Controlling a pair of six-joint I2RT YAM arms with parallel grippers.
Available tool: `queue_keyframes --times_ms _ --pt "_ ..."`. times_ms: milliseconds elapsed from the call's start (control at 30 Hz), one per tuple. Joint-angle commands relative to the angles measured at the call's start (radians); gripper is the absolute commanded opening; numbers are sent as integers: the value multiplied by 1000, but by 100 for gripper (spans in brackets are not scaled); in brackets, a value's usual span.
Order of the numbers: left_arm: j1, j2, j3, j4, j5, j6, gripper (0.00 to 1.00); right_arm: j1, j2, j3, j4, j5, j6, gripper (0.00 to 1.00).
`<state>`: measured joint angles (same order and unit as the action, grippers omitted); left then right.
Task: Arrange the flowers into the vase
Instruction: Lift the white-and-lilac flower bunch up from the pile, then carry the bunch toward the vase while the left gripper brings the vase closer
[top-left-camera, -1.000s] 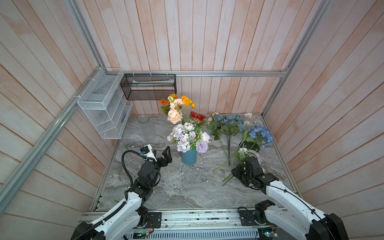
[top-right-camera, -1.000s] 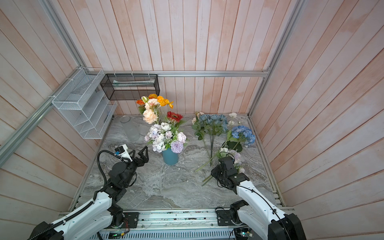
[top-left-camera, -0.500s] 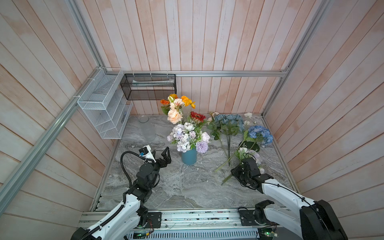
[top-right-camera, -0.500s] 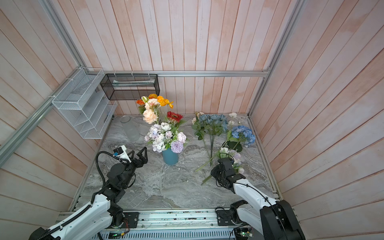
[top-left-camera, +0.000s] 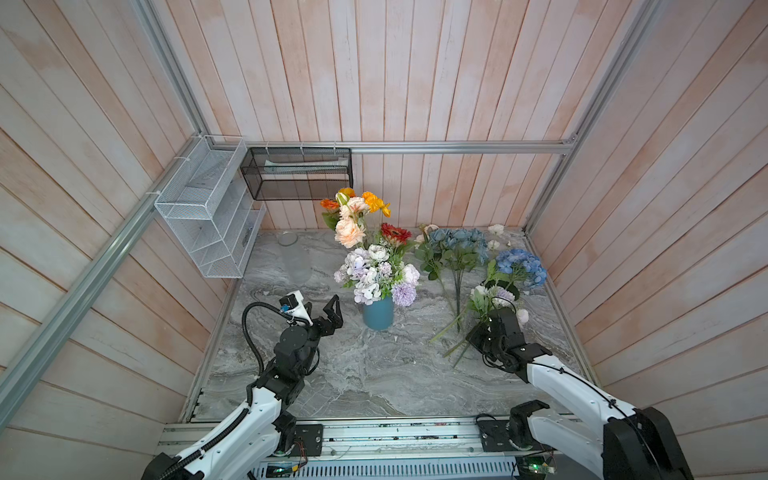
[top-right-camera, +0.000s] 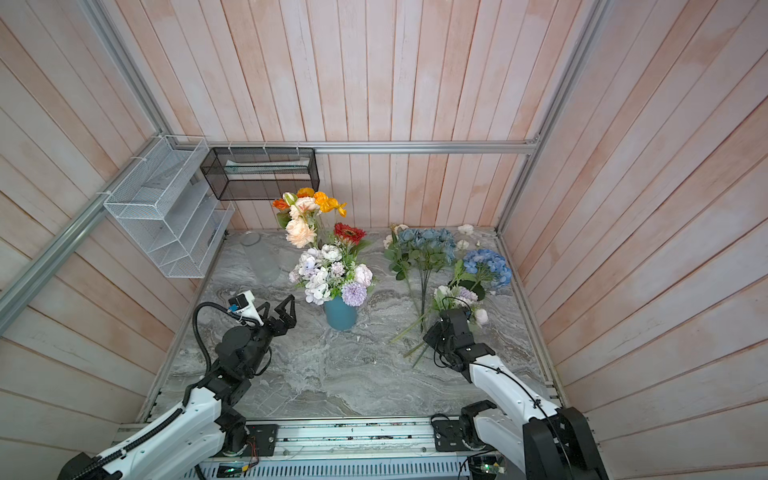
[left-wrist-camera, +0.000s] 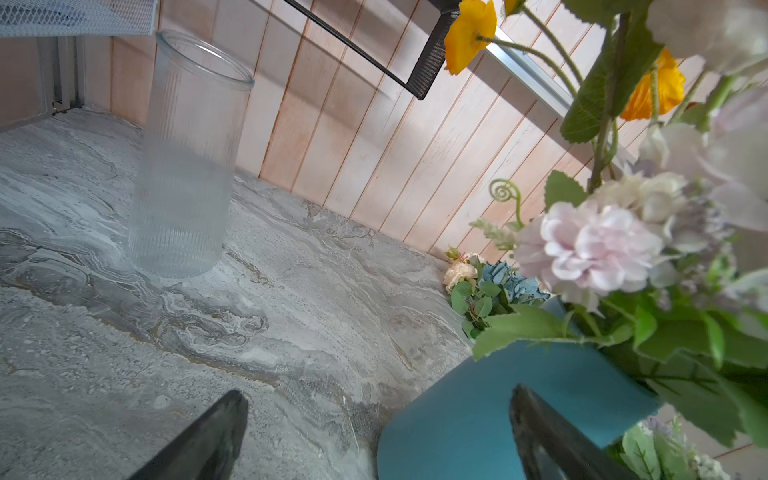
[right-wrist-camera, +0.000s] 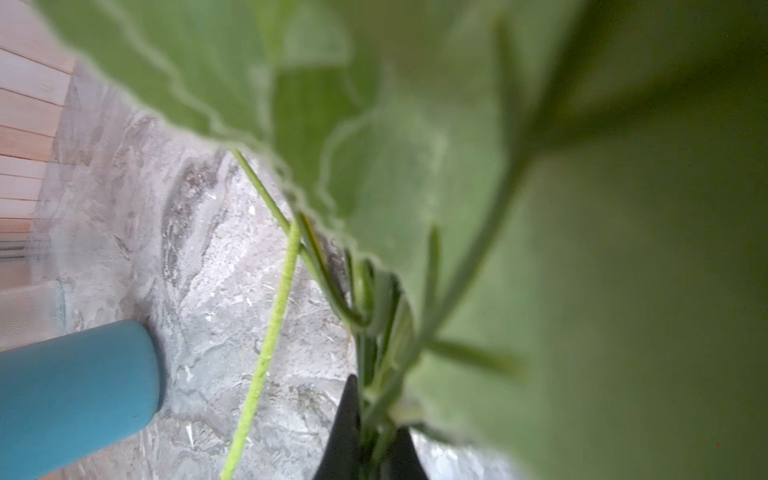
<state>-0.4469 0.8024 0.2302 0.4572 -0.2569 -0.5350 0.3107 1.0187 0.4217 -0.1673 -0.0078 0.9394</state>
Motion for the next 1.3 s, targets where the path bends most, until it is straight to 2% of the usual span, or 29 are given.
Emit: queue_keyframes --times_ms 0,133,267,433,567,767,867,1033,1267 --pt "4 14 15 23 23 10 100 -4 -29 109 -73 63 -82 0" --pt "5 22 18 24 37 19 100 -4 -21 222 -85 95 -159 0" --pt "4 7 21 6 74 45 100 -4 30 321 -40 68 -245 0" --pt "0 -35 7 -37 152 79 100 -4 96 372 142 -42 -349 0" --pt "-29 -91 -44 -85 159 45 100 -5 117 331 345 -66 -361 0" --pt "-256 -134 -79 -73 28 54 100 -4 150 227 686 -103 -261 0" --pt "-384 -60 -42 -24 -43 108 100 -4 190 237 749 -149 -234 0" --pt "-535 139 50 95 -158 180 100 16 215 230 832 -199 -212 0" --pt "-570 345 165 286 -353 155 100 59 222 145 1005 -211 -139 0"
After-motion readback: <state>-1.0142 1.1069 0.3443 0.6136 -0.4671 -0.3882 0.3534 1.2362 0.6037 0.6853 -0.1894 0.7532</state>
